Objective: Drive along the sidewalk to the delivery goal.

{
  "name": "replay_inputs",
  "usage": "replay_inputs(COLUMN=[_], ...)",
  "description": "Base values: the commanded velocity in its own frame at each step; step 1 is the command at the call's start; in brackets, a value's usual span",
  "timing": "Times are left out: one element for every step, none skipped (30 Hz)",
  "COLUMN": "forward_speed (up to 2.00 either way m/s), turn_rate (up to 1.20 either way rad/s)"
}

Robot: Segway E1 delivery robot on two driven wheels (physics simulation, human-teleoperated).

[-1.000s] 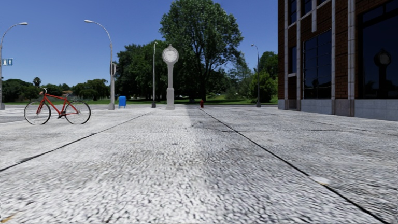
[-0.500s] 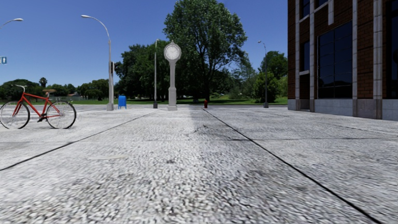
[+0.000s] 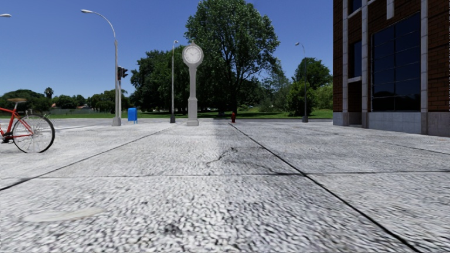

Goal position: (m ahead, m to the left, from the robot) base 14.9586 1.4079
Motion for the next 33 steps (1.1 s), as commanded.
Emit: replay_inputs(forward_speed=[2.0, 2.0, 2.0, 2.0, 2.0, 2.0, 2.0, 2.0, 2.0, 2.0, 2.0, 2.0, 2.0, 2.0, 2.0, 2.0, 2.0, 2.0, 2.0, 2.0, 2.0, 2.0, 2.0, 2.0, 2.0, 2.0, 2.0, 2.0, 2.0, 2.0, 2.0, 2.0, 2.0], turn_rate=[0.16, 0.18, 0.18, 0.18, 0.18, 0.18, 0.18, 0.18, 0.18, 0.18, 0.18, 0.21, 0.23, 0.23, 0.23, 0.24, 0.24, 0.24, 0.24, 0.24, 0.24, 0.24, 0.24, 0.24, 0.24, 0.24, 0.24, 0.24, 0.22, 0.0, 0.0, 0.0, 0.0])
